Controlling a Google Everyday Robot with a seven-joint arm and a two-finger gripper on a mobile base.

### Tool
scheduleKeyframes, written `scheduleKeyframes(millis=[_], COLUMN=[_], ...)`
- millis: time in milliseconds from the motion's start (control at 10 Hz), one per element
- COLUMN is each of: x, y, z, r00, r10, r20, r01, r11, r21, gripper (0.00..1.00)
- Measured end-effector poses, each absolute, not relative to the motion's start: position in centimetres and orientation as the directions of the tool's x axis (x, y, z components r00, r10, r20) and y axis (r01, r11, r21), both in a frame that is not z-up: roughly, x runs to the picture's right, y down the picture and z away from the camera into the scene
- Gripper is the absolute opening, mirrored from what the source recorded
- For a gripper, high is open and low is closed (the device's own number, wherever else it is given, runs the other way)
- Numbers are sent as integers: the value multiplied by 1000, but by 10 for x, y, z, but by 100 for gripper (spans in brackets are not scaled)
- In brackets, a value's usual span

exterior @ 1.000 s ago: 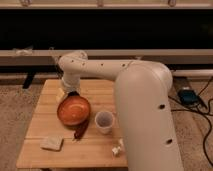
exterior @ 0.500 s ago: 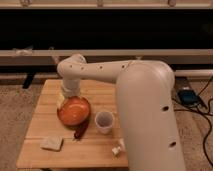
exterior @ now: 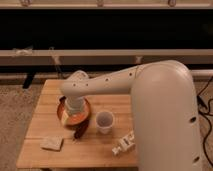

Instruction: Drag the pepper across the table

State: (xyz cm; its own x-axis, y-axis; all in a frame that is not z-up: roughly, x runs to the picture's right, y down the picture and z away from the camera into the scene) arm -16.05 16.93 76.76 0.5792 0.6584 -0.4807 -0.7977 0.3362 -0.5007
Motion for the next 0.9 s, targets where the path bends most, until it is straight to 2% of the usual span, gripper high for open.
scheduleKeyframes(millis=[300,900], x=[-161,-154], y=[200,223], z=[761,787], r00=[591,592], r10=[630,581], r20=[-504,-559], r01=[-797,-805], r11=[360,389], r21=[-485,-448], gripper=[80,80])
